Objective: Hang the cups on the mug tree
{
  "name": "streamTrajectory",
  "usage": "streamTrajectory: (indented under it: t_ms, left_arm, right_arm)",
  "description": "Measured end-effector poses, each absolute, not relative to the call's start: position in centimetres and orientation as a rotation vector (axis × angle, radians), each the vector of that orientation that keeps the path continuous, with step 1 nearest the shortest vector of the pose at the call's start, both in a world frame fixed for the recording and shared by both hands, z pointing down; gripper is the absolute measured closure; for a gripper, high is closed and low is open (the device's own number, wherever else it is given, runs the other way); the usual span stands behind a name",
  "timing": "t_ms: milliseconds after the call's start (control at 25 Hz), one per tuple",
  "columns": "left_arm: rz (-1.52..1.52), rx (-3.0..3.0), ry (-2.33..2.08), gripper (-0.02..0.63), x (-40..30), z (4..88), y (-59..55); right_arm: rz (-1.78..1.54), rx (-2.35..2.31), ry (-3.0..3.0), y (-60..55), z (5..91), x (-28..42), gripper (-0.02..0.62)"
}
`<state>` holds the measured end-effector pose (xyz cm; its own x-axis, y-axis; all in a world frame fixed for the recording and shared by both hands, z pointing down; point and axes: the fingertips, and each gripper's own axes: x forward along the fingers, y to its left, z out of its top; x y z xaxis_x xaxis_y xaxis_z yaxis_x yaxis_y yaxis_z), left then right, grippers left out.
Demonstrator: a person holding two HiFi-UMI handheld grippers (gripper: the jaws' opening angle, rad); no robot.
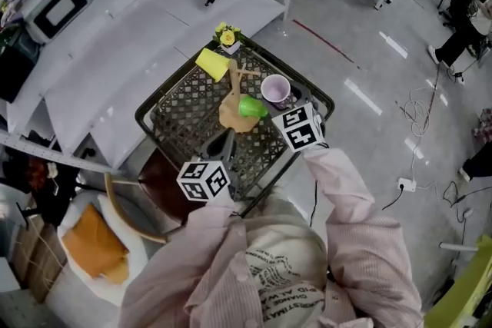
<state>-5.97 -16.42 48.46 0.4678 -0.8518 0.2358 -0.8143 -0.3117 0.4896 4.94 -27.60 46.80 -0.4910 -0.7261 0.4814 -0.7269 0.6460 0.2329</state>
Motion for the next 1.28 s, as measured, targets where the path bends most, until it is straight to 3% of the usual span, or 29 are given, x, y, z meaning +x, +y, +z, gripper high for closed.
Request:
streamTrajectory:
  t_ms: [1280]
  left_arm:
    - [-0.040, 2.328, -1.282, 0.607, -8.0, 45.8, -16.0]
  right_arm:
    - [-0.517, 1.082, -1.954, -28.5, 40.8, 0.4, 0.301]
